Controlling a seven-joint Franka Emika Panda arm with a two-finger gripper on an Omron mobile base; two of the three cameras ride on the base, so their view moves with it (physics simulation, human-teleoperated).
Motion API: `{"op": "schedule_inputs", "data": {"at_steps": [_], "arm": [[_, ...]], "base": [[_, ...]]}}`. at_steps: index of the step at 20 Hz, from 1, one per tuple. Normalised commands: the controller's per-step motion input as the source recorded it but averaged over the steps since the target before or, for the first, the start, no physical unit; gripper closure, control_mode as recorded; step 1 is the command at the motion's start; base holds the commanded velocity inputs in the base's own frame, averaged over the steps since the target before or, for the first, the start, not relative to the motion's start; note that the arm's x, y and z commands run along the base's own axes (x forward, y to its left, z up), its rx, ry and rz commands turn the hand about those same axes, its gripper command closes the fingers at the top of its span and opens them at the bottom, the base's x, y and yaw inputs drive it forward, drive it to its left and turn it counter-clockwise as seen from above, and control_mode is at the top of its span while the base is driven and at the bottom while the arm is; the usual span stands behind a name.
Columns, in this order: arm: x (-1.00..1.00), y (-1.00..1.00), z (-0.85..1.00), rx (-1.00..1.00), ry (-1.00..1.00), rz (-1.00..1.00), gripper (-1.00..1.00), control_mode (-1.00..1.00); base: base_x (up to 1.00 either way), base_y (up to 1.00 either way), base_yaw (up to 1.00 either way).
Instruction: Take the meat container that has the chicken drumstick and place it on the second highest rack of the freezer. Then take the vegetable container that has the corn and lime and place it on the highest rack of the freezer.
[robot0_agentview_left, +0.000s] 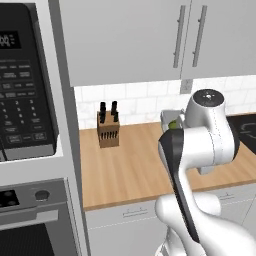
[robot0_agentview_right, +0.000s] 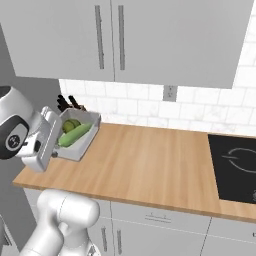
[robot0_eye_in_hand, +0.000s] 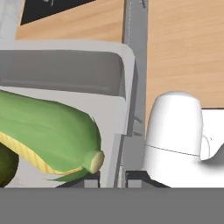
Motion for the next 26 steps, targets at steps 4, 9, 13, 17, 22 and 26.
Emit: {"op": "schedule_inputs", "data": {"at_steps": [4,9,13,17,22,26], "arm": [[-0.18,0.0,0.0,0.0,0.0,0.0,1.0,-1.0],[-0.06,0.02,0.0,-0.01,0.0,0.0,1.0,1.0],[0.0,0.0,0.0,0.0,0.0,0.0,1.0,1.0],[0.0,0.0,0.0,0.0,0.0,0.0,1.0,1.0],[0.0,0.0,0.0,0.0,0.0,0.0,1.0,1.0],[0.0,0.0,0.0,0.0,0.0,0.0,1.0,1.0]], "base": [[0.0,0.0,0.0],[-0.16,0.0,0.0],[-0.87,-0.12,0.02],[-0.93,-0.6,0.18],[-0.6,-0.77,0.39],[-0.21,-0.7,0.72]]}}
